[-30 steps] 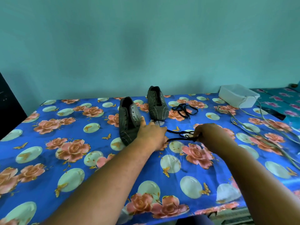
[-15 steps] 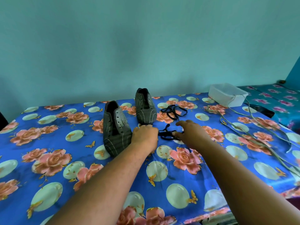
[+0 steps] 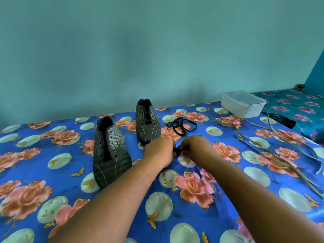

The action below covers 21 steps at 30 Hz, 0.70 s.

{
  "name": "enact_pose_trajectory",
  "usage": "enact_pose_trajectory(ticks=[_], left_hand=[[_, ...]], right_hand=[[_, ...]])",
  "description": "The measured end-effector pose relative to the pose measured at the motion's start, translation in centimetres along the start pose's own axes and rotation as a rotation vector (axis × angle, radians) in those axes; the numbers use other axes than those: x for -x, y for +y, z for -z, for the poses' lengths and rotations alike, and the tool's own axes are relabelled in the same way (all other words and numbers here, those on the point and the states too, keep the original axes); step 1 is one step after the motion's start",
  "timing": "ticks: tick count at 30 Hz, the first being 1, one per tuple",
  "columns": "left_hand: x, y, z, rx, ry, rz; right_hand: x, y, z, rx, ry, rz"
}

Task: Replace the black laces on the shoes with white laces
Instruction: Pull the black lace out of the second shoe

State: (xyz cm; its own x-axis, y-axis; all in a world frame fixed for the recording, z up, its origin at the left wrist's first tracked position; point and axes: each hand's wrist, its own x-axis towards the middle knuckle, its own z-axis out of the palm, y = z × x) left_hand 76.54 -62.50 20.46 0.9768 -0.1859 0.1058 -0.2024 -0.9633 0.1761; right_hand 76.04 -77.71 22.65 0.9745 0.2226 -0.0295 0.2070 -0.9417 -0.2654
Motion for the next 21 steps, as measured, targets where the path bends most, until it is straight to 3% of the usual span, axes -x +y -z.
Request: enact_pose_trajectory(ticks=[5,9,15,21], left_hand=[[-4.7,1.2,1.4,0.063,0.192,-0.003],[-8.5,2.5,2.5,-0.167,0.281,0.023],[-12.0,2.1,1.6,-0.333,0.031,0.075],[-12.3,0.5,0.6,-0.454,-0.287,0.1]], right_hand=[[-4.1,2.8,2.4,-0.259,0.225,0.043],[-8.1,4.1,3.3,-0.295,0.322,0.066],[-11.3,6.5,2.0,-0.268,0.211,0.106],[-10.6,8.7,0.6,-0.124,0.026,-0.032]])
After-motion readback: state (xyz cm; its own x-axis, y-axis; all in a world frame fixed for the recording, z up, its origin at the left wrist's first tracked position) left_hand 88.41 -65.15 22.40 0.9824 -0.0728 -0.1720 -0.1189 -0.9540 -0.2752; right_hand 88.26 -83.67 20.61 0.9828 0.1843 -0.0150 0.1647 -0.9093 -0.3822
